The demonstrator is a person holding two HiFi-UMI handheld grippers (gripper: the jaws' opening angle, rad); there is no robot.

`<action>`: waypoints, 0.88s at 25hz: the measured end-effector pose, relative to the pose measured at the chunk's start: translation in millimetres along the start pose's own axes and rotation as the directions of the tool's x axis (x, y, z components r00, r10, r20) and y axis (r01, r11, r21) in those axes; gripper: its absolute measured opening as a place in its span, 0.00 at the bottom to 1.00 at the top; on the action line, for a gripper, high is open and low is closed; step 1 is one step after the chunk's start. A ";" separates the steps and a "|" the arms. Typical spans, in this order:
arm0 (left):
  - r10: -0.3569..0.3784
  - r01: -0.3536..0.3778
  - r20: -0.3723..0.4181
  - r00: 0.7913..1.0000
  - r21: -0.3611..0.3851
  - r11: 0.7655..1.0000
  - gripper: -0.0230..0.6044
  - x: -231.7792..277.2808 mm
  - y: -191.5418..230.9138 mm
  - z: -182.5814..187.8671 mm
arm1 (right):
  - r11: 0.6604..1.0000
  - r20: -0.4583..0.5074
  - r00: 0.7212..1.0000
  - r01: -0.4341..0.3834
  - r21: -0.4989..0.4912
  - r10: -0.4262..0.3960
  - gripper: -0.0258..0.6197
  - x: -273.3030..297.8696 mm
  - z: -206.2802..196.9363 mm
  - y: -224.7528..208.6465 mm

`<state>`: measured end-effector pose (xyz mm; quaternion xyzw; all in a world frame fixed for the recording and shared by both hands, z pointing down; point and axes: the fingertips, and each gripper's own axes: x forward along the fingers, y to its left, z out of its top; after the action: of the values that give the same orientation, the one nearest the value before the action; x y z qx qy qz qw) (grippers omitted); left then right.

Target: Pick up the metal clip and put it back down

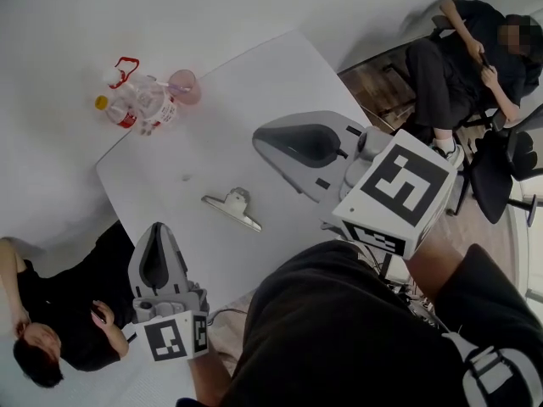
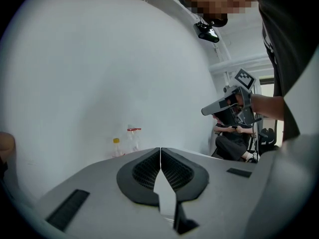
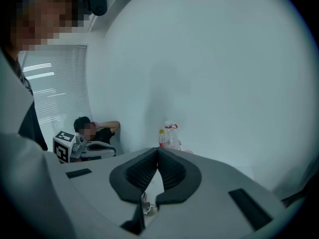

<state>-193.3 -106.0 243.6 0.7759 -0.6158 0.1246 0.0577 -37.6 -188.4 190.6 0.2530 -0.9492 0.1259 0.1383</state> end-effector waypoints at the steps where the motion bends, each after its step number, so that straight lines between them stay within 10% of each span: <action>1: 0.001 -0.001 0.007 1.000 0.008 1.000 0.07 -0.3 -0.6 3.7 | 1.000 0.009 1.000 0.007 -0.008 -0.007 0.07 -4.1 4.2 -1.3; 22: 0.003 -0.008 0.072 0.997 0.069 0.998 0.07 -1.3 -26.3 51.0 | 0.991 0.123 0.987 0.114 -0.071 -0.105 0.07 -76.6 51.2 -24.9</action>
<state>-161.8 -110.9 195.9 0.7797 -0.6148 0.1184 0.0082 28.9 -191.1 122.2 0.3062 -0.9446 0.0656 0.0980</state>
